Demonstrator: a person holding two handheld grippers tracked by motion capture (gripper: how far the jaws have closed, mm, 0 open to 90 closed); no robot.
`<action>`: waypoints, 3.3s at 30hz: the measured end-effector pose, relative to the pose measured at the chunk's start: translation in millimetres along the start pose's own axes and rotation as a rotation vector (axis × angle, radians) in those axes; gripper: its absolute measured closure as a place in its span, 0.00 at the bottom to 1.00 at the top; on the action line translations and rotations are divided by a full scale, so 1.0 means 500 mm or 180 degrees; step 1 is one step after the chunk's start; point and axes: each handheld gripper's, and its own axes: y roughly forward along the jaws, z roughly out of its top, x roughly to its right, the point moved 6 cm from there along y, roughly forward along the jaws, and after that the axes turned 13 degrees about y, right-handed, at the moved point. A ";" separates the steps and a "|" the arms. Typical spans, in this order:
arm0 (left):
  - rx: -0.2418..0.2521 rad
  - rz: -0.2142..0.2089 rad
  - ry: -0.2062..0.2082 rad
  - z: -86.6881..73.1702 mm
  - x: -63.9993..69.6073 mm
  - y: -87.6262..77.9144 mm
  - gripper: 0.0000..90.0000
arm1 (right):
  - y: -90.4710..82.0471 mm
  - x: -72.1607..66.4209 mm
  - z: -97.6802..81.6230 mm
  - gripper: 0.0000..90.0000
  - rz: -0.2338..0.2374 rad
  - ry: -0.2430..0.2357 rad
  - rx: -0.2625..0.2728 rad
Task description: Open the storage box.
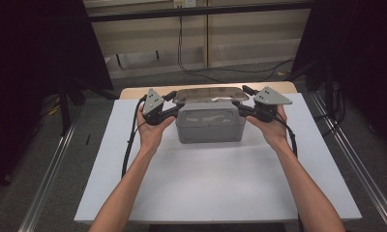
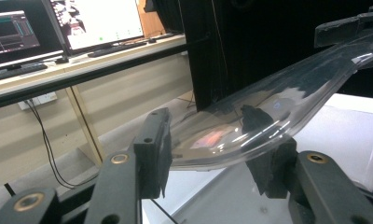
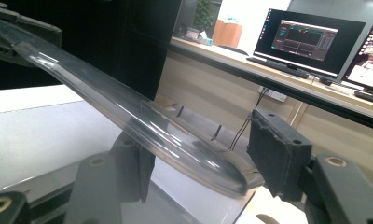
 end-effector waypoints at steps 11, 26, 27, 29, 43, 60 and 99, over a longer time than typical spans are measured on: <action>0.0013 0.0006 -0.0031 0.008 -0.005 0.004 0.61 | 0.018 0.000 0.007 0.50 0.0108 0.0075 0.0010; -0.0008 0.0041 -0.0023 0.016 -0.023 0.008 0.63 | 0.014 0.023 0.006 0.61 0.0098 0.0136 0.0049; -0.0015 0.0052 -0.0023 0.015 -0.025 0.009 0.64 | 0.014 0.022 0.007 0.61 0.0101 0.0138 0.0048; -0.0018 0.0046 -0.0043 0.013 -0.027 0.011 0.65 | 0.014 0.026 0.008 0.62 0.0091 0.0133 0.0057; -0.0047 0.0039 -0.0036 0.013 -0.044 0.029 0.68 | 0.021 0.044 0.021 0.66 0.0129 0.0135 0.0095; -0.0097 0.0133 -0.0092 0.011 -0.058 0.053 0.67 | 0.034 0.065 0.013 0.71 0.0089 0.0290 0.0185; -0.0253 0.0141 -0.0090 -0.018 -0.111 0.091 0.74 | 0.115 0.107 0.042 0.66 0.0032 0.0633 0.0106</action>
